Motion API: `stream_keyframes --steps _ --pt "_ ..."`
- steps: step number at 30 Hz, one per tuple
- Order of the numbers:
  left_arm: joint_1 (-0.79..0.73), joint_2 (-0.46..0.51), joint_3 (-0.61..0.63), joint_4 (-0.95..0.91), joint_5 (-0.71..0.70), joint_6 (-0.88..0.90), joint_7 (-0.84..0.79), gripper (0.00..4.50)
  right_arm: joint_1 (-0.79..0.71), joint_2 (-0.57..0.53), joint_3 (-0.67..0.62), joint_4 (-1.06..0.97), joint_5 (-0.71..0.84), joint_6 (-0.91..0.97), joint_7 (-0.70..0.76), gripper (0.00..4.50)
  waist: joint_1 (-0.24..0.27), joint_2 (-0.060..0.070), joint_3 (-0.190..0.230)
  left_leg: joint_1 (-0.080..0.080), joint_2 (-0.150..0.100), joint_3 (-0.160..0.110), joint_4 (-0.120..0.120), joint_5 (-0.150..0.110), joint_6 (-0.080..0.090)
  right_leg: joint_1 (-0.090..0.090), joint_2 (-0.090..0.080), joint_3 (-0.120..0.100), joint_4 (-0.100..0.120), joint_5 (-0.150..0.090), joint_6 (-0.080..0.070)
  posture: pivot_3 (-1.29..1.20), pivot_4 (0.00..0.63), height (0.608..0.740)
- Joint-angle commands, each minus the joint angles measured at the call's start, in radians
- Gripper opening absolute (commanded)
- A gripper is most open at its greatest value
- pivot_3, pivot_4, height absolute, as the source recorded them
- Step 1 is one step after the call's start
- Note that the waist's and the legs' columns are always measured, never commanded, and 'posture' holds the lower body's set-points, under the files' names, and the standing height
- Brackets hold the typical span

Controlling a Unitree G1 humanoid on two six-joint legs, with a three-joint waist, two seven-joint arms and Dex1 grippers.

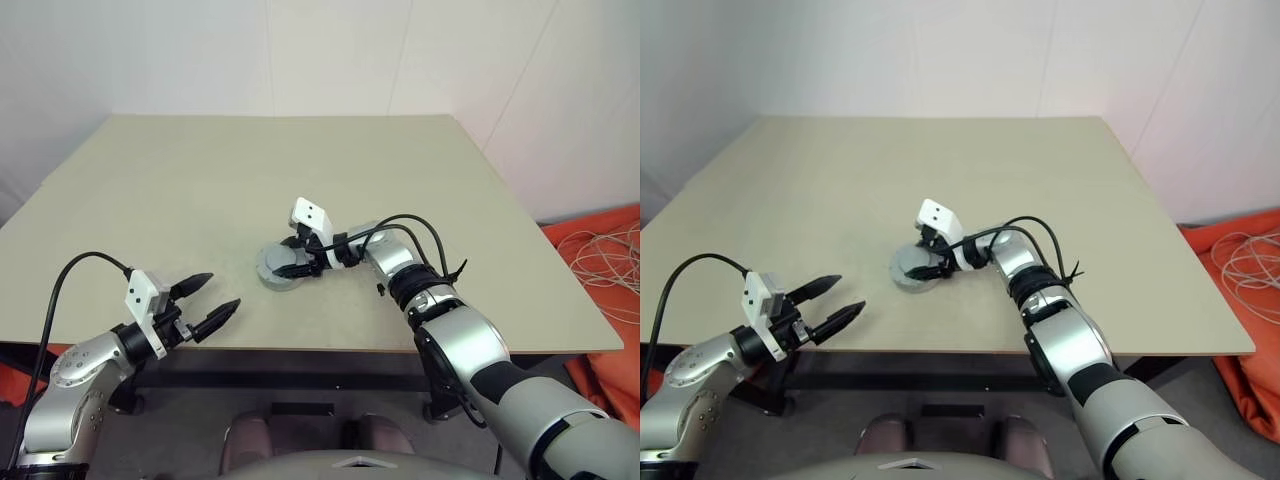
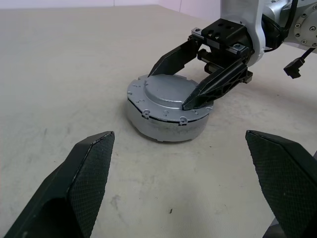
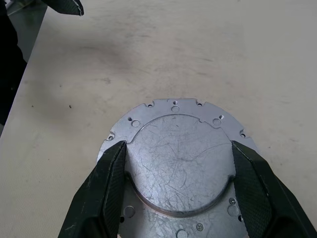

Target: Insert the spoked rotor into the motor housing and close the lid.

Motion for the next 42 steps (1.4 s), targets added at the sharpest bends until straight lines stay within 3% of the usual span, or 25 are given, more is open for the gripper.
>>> stream_keyframes --steps 1,17,24,42 --pt "-0.012 0.003 0.004 -0.036 -0.018 -0.002 -0.002 4.5 -0.008 -0.002 0.02 0.017 -0.03 0.011 -0.011 3.11 0.0 0.0 0.0 0.0 0.0 0.0 0.0 0.0 0.0 0.0 0.0 0.0 0.0 0.0 0.0 0.0 0.0 0.74" --pt "-0.024 0.008 0.004 -0.024 -0.013 -0.006 -0.011 4.5 0.007 -0.017 0.069 0.05 -0.075 0.052 -0.015 3.11 0.0 0.001 0.0 0.01 -0.001 0.0 0.0 0.0 0.0 0.009 -0.001 0.0 -0.001 -0.001 0.001 0.0 0.0 0.74" --pt "-0.033 0.007 0.002 -0.024 -0.013 -0.003 -0.01 4.5 -0.012 0.013 -0.014 0.02 0.023 0.057 0.017 3.11 -0.001 0.001 0.0 0.009 -0.001 -0.001 0.0 0.0 0.0 0.008 -0.001 0.0 -0.001 -0.001 0.001 0.0 0.0 0.74" --pt "-0.037 0.001 -0.004 -0.019 -0.012 -0.006 -0.009 4.5 -0.03 0.01 -0.041 -0.006 0.037 0.066 0.008 3.11 -0.001 0.001 0.0 0.006 0.0 0.0 -0.001 0.0 0.0 0.005 -0.001 0.0 -0.001 -0.001 0.001 0.0 0.0 0.74"
